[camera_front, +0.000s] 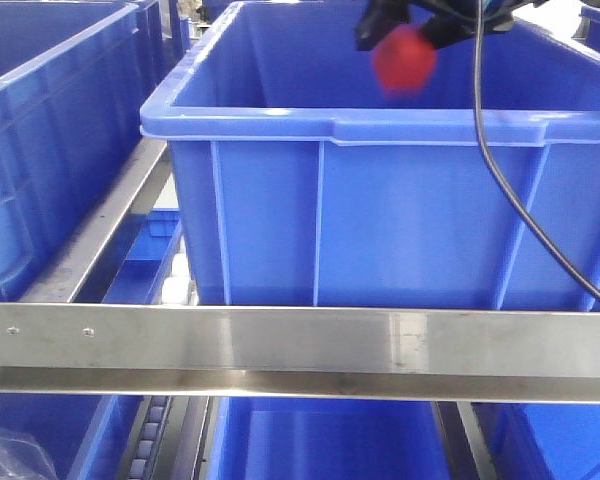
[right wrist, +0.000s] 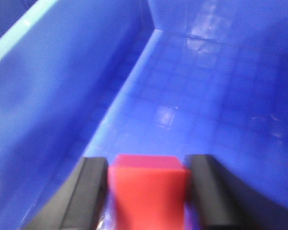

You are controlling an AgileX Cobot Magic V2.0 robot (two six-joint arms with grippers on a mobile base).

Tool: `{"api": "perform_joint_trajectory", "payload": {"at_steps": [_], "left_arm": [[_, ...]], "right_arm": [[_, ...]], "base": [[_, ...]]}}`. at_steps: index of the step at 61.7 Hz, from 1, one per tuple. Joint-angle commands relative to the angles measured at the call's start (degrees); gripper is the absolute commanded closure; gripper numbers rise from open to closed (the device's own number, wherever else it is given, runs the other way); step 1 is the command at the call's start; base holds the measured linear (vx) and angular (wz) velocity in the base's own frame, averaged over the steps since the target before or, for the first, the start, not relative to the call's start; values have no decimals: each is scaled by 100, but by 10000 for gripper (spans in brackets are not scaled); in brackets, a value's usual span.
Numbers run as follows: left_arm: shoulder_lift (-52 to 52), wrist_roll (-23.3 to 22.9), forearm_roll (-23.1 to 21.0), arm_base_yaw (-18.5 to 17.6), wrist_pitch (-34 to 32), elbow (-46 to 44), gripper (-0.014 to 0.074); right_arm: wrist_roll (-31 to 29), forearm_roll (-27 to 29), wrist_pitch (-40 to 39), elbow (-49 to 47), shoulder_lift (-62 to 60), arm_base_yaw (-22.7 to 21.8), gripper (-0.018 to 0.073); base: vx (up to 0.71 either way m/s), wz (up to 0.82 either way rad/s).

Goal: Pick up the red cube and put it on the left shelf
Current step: 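Move the right gripper with the red cube over the blue bin, then open the right gripper to drop the red cube into the bin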

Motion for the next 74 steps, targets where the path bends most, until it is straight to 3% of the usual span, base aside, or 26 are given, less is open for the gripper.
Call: {"api": "perform_joint_trajectory", "payload": {"at_steps": [1,25,32,42,74], "left_arm": [[-2,3,-27,-38,-518,126,491],[-2,3,-27,-38,-518,126,491],[-2,3,-27,-38,-518,126,491],[-2,3,-27,-38,-518,126,491],[-2,3,-27,-38,-518,126,491]], "right_arm": [[-24,-55,-547,-236,-228,-37,-50],[-24,-76,-243,-152,-365,-55,72],[-24,-76,-278,65,-700,-55,208],[-24,-76,-332,555,-1431,-110,517],[-24,-76,-431,2846,-4194,-1021,501]], "base": [[0,0],[0,0],[-2,-13],[0,0],[0,0]]}}
